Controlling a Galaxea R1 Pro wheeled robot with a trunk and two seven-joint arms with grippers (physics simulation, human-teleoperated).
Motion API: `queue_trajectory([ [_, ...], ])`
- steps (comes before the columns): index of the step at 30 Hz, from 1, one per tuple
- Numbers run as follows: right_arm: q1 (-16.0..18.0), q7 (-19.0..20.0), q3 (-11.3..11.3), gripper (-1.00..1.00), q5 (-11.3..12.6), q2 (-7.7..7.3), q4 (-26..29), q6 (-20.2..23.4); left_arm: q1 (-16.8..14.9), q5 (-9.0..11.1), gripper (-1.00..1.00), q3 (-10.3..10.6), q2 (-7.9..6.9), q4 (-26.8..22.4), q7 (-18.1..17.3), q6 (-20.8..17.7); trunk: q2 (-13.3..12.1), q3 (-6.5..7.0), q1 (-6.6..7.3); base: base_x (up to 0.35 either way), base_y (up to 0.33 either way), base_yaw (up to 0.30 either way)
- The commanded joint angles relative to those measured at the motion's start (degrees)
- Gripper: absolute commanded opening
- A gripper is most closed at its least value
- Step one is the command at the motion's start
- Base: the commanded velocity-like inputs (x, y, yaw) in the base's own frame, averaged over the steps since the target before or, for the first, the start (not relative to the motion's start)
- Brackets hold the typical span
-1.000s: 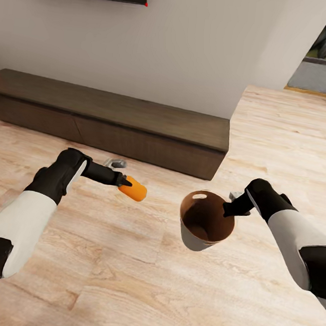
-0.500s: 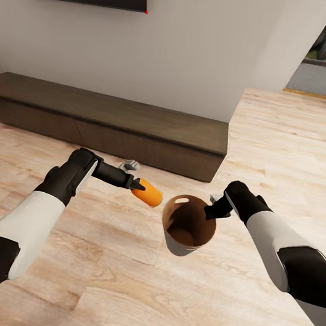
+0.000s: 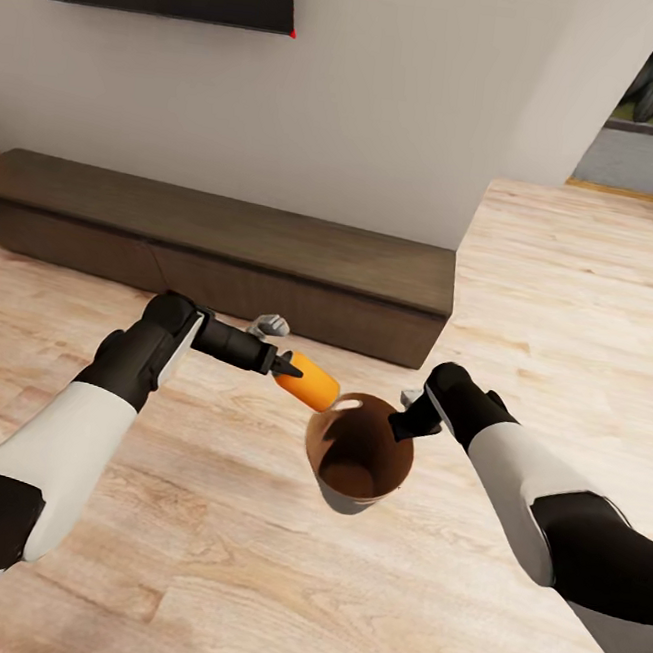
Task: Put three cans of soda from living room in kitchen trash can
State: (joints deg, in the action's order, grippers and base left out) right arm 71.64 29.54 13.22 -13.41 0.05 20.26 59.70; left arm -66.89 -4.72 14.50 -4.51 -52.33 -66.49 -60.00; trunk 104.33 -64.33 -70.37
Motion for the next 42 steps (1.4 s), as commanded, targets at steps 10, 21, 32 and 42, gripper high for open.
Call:
queue_trajectory([
  [10, 0.0, 0.1, -0.1, -1.00, 1.4, 1.12, 0.1, 0.3, 0.1, -0.2, -1.00, 0.3, 1.80, 0.0, 0.0, 0.0, 0.0, 0.01, 0.00, 0.000, 0.000, 0.000],
  [21, 0.0, -1.3, -0.2, -1.00, 1.5, 3.68, 0.4, 0.3, 0.2, -0.6, -1.00, 9.0, 3.72, 0.8, 0.6, 0.0, 0.0, 0.01, 0.00, 0.000, 0.000, 0.000],
  [32, 0.1, -2.0, -0.4, -1.00, 1.4, 5.52, 0.4, 0.3, 0.4, -0.6, -1.00, 13.3, 3.83, 0.9, 2.1, 0.0, 0.0, 0.01, 0.00, 0.000, 0.000, 0.000],
  [42, 0.2, -2.0, -0.5, -1.00, 1.4, 6.63, 0.3, 0.3, 0.6, -0.6, -1.00, 21.0, 4.82, 1.1, 3.9, 0.0, 0.0, 0.01, 0.00, 0.000, 0.000, 0.000],
])
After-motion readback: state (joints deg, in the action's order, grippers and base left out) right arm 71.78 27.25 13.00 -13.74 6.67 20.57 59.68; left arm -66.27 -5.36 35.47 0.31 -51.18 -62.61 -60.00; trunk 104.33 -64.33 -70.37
